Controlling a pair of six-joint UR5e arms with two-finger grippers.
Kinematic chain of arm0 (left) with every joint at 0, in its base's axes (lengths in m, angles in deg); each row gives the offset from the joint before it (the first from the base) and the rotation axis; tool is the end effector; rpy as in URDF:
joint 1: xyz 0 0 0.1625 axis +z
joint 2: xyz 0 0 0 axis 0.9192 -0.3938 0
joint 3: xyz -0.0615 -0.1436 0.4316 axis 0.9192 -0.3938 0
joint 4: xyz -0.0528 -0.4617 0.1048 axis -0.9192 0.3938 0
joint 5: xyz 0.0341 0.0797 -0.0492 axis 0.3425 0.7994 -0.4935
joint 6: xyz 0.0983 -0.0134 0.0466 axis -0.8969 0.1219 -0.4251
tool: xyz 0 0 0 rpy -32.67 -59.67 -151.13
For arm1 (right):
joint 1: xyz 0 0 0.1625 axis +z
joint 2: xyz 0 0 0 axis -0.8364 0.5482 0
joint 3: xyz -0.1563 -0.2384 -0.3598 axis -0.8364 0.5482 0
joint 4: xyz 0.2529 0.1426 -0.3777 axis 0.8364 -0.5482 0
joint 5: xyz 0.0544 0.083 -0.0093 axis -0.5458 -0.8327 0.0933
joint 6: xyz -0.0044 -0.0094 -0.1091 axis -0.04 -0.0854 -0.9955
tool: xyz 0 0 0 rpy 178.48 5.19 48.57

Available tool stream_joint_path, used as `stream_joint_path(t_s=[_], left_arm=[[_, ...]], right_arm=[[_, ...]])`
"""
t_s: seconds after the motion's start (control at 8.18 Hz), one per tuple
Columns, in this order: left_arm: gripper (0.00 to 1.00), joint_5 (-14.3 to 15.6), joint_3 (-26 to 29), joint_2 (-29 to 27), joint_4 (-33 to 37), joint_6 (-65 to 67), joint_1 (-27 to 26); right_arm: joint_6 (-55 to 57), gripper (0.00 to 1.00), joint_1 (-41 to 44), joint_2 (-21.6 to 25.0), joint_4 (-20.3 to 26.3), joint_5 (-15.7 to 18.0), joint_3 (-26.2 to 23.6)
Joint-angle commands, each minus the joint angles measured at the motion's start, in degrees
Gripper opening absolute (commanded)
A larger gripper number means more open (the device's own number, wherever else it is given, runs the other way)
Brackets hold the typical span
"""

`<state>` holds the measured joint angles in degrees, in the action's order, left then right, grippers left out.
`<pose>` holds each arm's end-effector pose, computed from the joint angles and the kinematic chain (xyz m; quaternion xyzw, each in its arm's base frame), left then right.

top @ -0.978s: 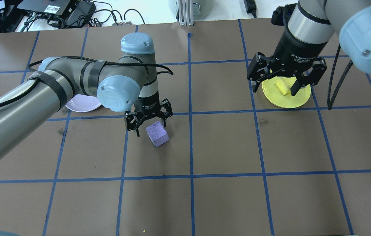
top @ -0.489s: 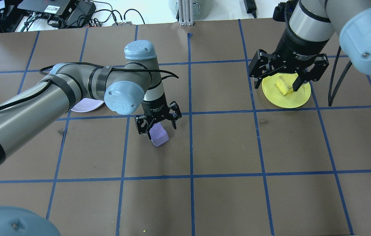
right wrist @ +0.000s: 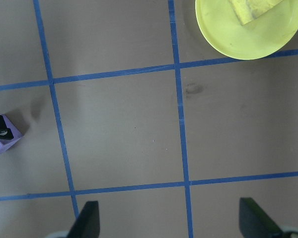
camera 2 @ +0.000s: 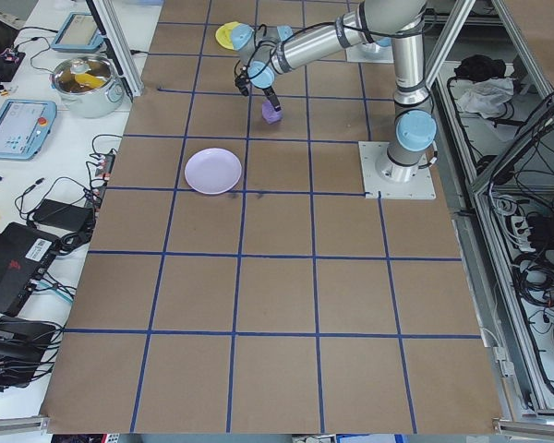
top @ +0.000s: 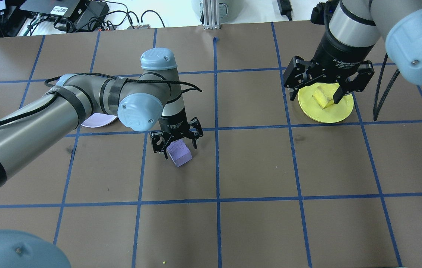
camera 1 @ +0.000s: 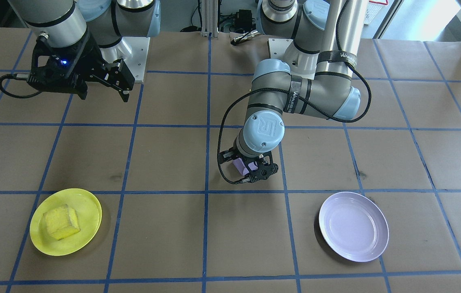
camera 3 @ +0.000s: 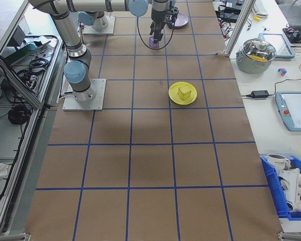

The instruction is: Sort blocks by color into plates

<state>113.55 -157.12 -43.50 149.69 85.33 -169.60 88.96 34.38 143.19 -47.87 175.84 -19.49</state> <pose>-0.2779 -0.5728 0.1918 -0.1959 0.9641 0.1776 0.0247 0.1505 -0.5354 0.5018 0.0529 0.9978 0.0289 0.0276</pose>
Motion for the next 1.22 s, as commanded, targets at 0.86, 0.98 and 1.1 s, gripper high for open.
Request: stream_joint_path(t_s=[0.86,0.98,1.1], left_arm=[[0.0,0.6,0.95,0.9,-1.76,-0.3,0.22],[0.0,0.78,1.65,3.97,-0.87,-2.39,1.35],[0.0,0.87,3.57,5.83,1.66,-9.2,4.41]], right_arm=[[-0.08,1.0,0.0,0.18,0.1,0.05,0.01],[-0.08,1.0,0.0,0.18,0.01,-0.04,0.01],[-0.08,1.0,0.0,0.18,0.01,-0.13,-0.08]])
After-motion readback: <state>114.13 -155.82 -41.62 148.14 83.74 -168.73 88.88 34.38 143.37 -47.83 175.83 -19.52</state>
